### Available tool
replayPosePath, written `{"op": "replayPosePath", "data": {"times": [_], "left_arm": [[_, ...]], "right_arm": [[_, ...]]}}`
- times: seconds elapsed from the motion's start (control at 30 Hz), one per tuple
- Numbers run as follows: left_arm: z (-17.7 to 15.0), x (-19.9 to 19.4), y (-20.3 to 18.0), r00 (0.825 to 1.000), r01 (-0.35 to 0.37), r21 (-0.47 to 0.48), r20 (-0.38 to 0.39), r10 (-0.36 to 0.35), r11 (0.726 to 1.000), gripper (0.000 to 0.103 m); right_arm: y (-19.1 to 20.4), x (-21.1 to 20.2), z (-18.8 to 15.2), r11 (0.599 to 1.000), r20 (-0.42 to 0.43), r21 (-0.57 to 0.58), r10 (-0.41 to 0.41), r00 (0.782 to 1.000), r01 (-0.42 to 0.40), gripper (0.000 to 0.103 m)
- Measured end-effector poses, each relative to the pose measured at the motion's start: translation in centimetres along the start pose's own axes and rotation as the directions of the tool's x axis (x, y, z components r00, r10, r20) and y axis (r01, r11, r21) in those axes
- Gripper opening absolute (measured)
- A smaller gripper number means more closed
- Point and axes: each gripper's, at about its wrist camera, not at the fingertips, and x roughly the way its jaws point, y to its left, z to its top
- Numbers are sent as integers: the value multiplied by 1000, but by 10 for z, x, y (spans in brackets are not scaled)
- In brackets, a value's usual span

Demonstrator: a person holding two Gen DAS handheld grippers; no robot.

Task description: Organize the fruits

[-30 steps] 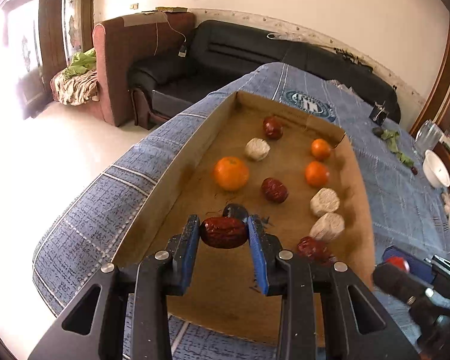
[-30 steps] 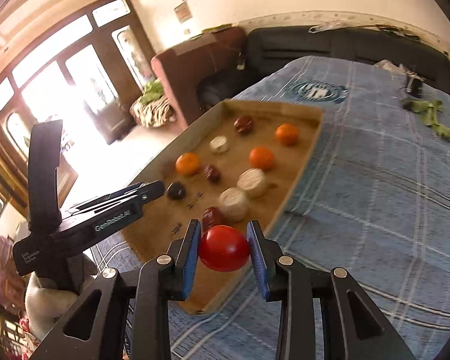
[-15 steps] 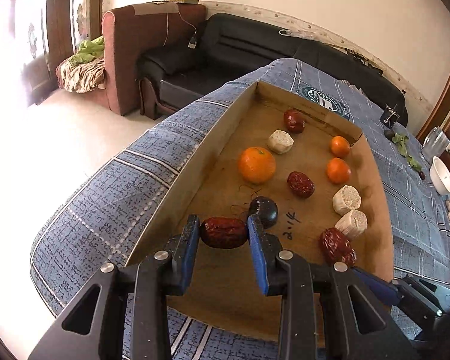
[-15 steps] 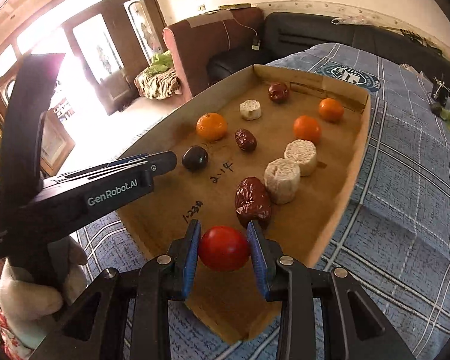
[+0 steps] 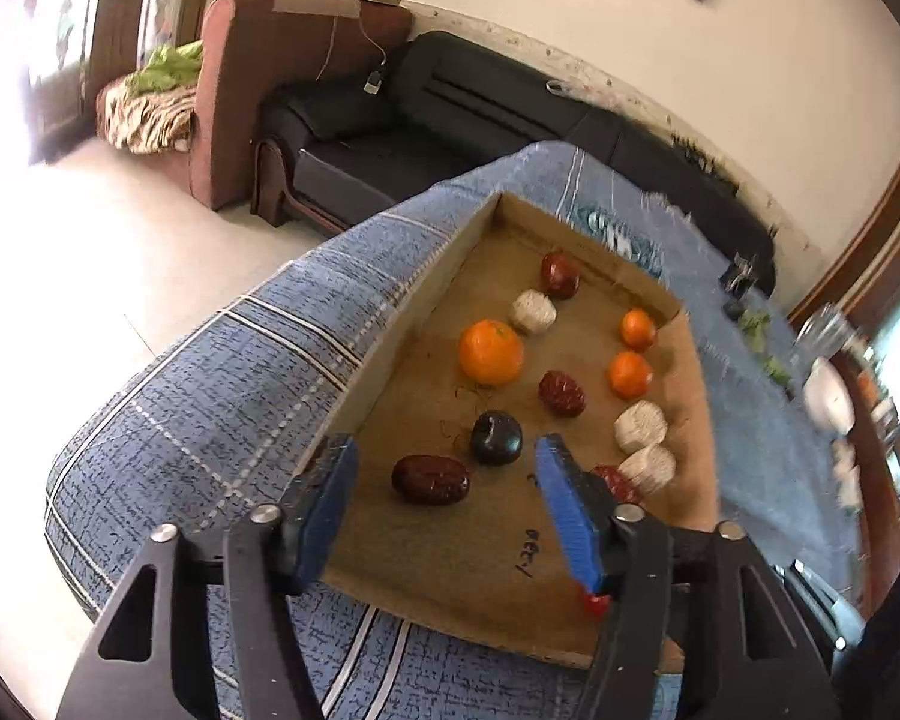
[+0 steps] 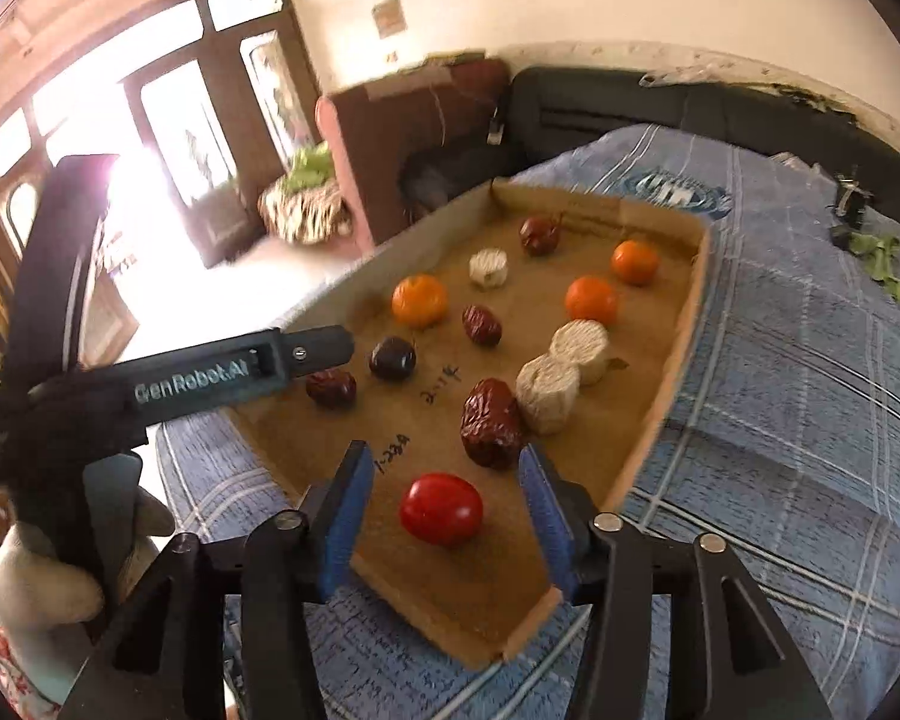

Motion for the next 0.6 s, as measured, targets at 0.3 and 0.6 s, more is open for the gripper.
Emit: {"op": "replayPosePath", "data": {"times": [0.3,0.6], "left_arm": [[5,-22,17,996,83,-87,47,-79,993,67],[-10,-45,-51,955,-217,150,237,178,965,85]], "right_arm": [[-28,-31,-3,992,66,123,-44,997,36,69],[-27,-36,-9,992,68,107,-79,995,72,72]]}}
